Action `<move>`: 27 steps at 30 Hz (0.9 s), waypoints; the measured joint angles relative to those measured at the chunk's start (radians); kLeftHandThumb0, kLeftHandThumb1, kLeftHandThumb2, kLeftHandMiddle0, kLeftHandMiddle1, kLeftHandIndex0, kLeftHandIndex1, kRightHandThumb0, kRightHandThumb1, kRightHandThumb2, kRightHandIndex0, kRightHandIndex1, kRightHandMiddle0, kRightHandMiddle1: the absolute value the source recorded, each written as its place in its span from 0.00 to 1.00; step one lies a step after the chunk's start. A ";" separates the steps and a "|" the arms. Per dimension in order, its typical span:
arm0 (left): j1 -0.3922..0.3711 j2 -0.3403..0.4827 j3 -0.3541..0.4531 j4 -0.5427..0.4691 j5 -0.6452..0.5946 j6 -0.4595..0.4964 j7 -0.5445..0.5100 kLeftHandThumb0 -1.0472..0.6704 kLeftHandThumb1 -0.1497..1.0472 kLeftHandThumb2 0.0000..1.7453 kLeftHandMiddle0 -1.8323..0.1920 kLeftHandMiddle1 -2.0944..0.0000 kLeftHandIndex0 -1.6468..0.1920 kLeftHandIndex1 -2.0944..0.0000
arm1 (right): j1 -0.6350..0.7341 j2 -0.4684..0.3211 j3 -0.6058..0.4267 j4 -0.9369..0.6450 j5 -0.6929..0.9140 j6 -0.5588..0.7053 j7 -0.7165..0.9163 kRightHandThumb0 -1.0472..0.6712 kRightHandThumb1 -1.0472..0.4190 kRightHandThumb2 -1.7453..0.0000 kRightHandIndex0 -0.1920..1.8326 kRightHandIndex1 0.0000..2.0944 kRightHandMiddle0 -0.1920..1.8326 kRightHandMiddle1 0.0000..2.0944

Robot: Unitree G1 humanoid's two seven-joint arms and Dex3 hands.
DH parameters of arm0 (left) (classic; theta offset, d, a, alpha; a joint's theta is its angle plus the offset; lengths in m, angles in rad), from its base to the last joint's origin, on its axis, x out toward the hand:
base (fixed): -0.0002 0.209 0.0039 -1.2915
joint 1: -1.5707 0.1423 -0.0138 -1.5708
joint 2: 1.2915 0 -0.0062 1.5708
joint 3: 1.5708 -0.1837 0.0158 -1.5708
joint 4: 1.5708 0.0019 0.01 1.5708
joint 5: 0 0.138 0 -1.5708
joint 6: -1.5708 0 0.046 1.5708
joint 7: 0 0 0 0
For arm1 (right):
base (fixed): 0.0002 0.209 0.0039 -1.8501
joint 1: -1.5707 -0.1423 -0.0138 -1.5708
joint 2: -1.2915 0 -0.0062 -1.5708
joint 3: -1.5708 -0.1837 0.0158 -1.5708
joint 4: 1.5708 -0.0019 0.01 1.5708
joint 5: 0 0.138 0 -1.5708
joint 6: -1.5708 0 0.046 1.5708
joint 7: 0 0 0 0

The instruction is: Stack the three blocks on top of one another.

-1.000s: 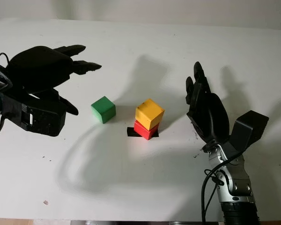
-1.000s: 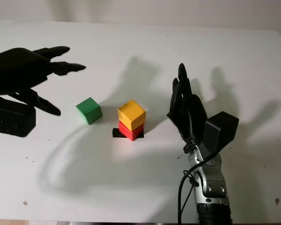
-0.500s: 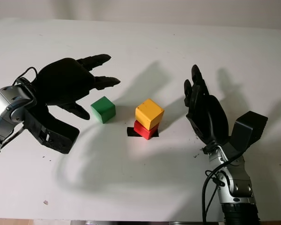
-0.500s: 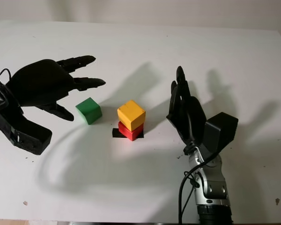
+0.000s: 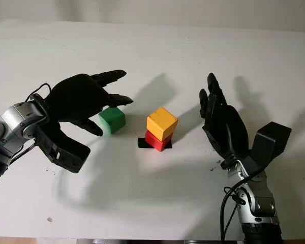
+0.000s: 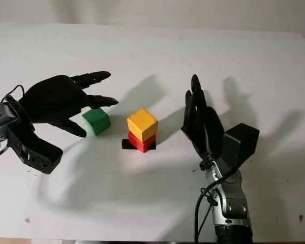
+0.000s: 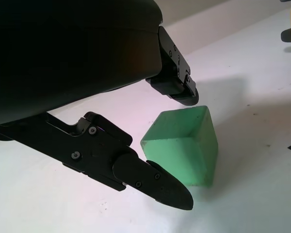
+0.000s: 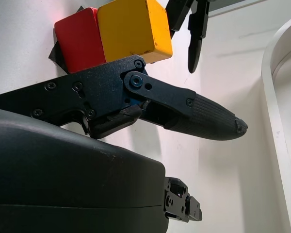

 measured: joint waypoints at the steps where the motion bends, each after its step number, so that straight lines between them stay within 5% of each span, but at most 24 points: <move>1: 0.000 0.000 -0.004 0.004 0.004 -0.002 0.003 0.24 0.84 0.03 0.86 0.97 0.61 0.95 | 0.000 0.000 0.000 0.000 0.000 0.000 0.000 0.16 0.00 0.55 0.00 0.00 0.00 0.00; 8: -0.016 -0.001 -0.021 0.062 0.050 -0.035 0.092 0.26 0.88 0.04 0.82 0.96 0.53 0.89 | 0.006 0.000 0.001 0.000 -0.001 0.000 0.001 0.15 0.00 0.55 0.00 0.00 0.00 0.00; 12: -0.019 -0.004 -0.024 0.077 0.051 -0.041 0.116 0.32 0.89 0.03 0.78 0.97 0.61 0.59 | 0.007 0.000 0.002 0.000 -0.005 -0.009 0.004 0.15 0.00 0.55 0.00 0.00 0.00 0.00; 15: -0.019 -0.007 -0.028 0.079 0.064 -0.047 0.147 0.35 0.90 0.03 0.75 0.97 0.62 0.46 | 0.007 0.000 0.003 0.000 -0.005 -0.016 0.007 0.15 0.00 0.55 0.00 0.00 0.00 0.00; 27: -0.054 -0.006 -0.027 0.074 0.023 -0.020 0.049 0.36 0.94 0.03 0.76 0.97 0.68 0.41 | 0.007 0.001 0.009 0.002 -0.005 -0.030 0.012 0.16 0.00 0.56 0.00 0.00 0.00 0.00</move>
